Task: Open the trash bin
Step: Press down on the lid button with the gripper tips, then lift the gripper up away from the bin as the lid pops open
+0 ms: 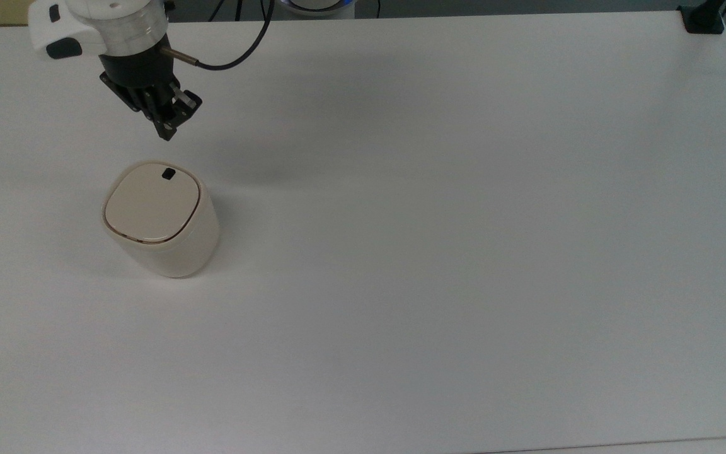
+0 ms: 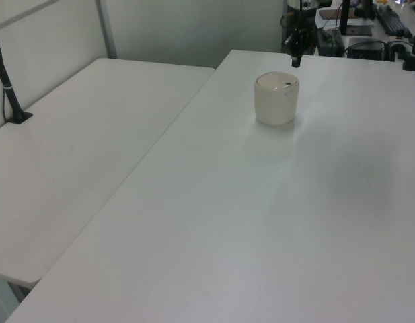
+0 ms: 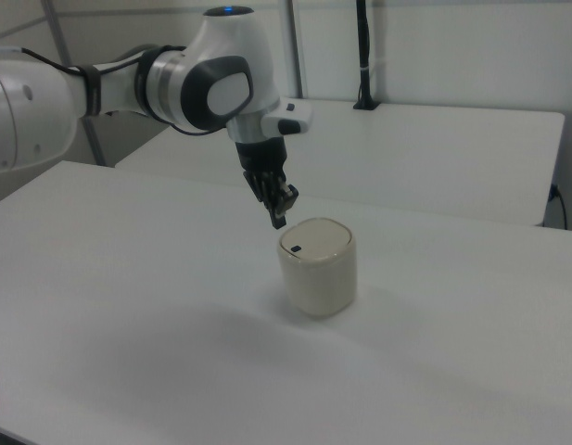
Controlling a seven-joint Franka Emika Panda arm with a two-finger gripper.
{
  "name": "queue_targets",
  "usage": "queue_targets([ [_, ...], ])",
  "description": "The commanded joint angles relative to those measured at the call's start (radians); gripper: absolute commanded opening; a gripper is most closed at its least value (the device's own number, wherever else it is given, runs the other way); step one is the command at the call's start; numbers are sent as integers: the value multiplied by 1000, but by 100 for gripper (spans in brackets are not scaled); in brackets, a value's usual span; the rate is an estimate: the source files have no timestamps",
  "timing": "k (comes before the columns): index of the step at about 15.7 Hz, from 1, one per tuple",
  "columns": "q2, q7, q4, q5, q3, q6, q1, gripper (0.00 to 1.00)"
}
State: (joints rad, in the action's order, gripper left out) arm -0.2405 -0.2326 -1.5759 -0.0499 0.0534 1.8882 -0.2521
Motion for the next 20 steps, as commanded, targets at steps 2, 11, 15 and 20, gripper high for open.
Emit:
queue_targets([
  [2, -37, -28, -4, -10, 3, 72, -1, 0],
  [11, -115, -36, -4, -38, 3, 138, 1, 0],
  [15, -120, -34, -9, -39, 3, 150, 1, 0],
  [20, -66, -33, 4, -34, 5, 76, 5, 1],
])
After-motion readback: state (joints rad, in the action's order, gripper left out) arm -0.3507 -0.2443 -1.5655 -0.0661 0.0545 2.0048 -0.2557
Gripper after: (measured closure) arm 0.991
